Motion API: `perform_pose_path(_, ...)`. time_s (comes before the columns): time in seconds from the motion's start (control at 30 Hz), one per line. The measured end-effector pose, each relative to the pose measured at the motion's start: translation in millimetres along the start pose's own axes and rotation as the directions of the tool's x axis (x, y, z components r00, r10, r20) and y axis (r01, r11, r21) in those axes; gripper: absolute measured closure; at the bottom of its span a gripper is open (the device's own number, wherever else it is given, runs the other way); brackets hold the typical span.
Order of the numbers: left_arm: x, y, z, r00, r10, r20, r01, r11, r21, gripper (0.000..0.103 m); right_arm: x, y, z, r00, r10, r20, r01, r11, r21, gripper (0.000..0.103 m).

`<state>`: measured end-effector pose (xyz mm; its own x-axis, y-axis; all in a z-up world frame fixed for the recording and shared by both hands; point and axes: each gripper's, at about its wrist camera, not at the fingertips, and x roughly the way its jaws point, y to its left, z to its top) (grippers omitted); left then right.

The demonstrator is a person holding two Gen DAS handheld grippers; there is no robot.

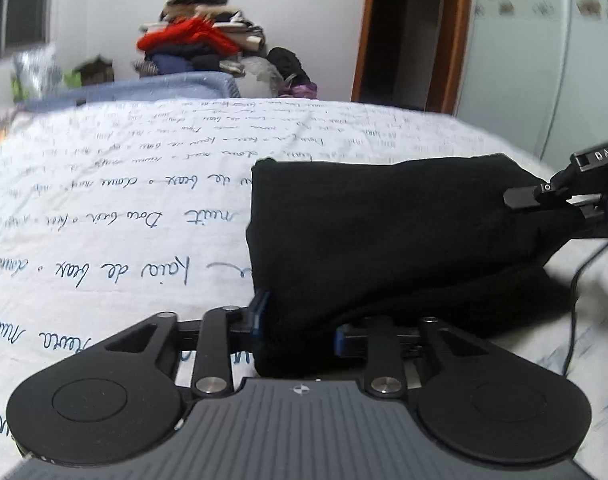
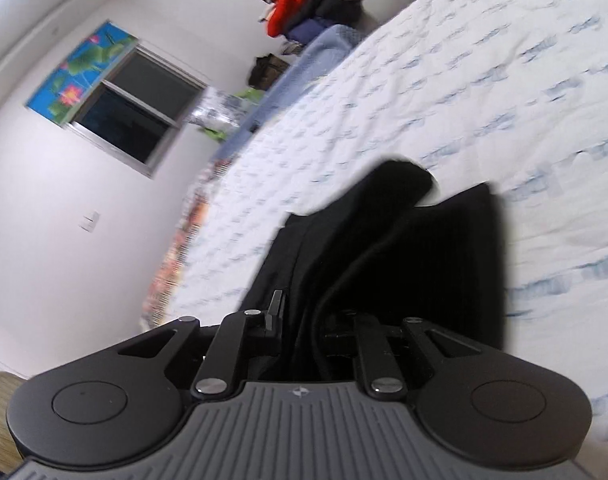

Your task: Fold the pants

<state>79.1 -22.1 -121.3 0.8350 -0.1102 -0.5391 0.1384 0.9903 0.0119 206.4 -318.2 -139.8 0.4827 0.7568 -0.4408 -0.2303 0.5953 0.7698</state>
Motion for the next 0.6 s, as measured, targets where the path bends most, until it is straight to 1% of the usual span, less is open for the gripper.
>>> perform_pose_path(0.03,2,-4,-4,1.000,0.012,0.010,-0.013,1.000,0.019,0.067,7,-13,-4,0.999,-0.017,-0.036,0.018,1.000,0.025,0.089)
perform_pose_path(0.07,2,-5,-4,1.000,0.012,0.011,-0.013,1.000,0.021,0.066,16,-26,-11,0.997,-0.050,-0.061,0.052,0.998,0.041,0.089)
perform_pose_path(0.1,3,-3,-2,1.000,0.007,0.006,-0.007,1.000,0.014,0.064,20,-36,-18,0.999,-0.027,-0.044,0.029,0.998,0.053,0.091)
perform_pose_path(0.13,4,1,-1,1.000,0.001,0.000,-0.001,1.000,0.002,0.056,20,-42,-22,1.000,0.011,-0.013,-0.010,0.997,0.078,0.091)
perform_pose_path(0.2,2,11,0,1.000,-0.018,-0.024,0.017,0.999,-0.034,0.051,17,-46,-26,0.999,0.029,0.023,-0.031,0.994,0.108,0.092)
perform_pose_path(0.27,-7,20,2,0.999,-0.039,-0.030,0.037,0.998,-0.057,0.049,15,-44,-30,0.998,0.029,0.047,-0.033,0.994,0.107,0.091)
perform_pose_path(0.3,-14,24,3,0.999,-0.047,-0.027,0.046,0.997,-0.056,0.047,13,-46,-31,0.998,0.038,0.058,-0.045,0.991,0.123,0.088)
perform_pose_path(0.33,-22,27,5,0.998,-0.063,-0.018,0.062,0.997,-0.052,0.047,10,-46,-32,0.997,0.042,0.064,-0.051,0.988,0.149,0.086)
perform_pose_path(0.37,-32,32,7,0.997,-0.082,-0.001,0.082,0.995,-0.048,0.047,4,-45,-31,0.997,0.038,0.071,-0.050,0.982,0.181,0.081)
perform_pose_path(0.4,-42,35,11,0.995,-0.101,0.016,0.102,0.994,-0.044,0.046,-8,-48,-31,0.995,0.028,0.092,-0.047,0.976,0.212,0.074)
perform_pose_path(0.43,-52,39,16,0.992,-0.122,0.044,0.124,0.991,-0.043,0.047,-21,-46,-28,0.991,0.026,0.134,-0.056,0.974,0.222,0.071)
perform_pose_path(0.47,-62,43,21,0.987,-0.134,0.094,0.139,0.989,-0.047,0.047,-36,-46,-28,0.980,0.033,0.194,-0.076,0.972,0.221,0.064)
perform_pose_path(0.5,-72,45,27,0.978,-0.143,0.155,0.153,0.987,-0.049,0.043,-50,-45,-27,0.965,0.032,0.261,-0.092,0.971,0.220,0.060)
perform_pose_path(0.53,-77,46,35,0.966,-0.151,0.208,0.164,0.985,-0.049,0.035,-62,-42,-25,0.945,0.027,0.327,-0.102,0.971,0.215,0.049)
perform_pose_path(0.57,-78,45,44,0.957,-0.160,0.244,0.177,0.983,-0.047,0.030,-70,-37,-21,0.927,0.030,0.373,-0.113,0.973,0.201,0.041)
perform_pose_path(0.6,-75,42,52,0.946,-0.172,0.274,0.191,0.980,-0.045,0.023,-72,-31,-15,0.919,0.044,0.392,-0.123,0.976,0.180,0.038)
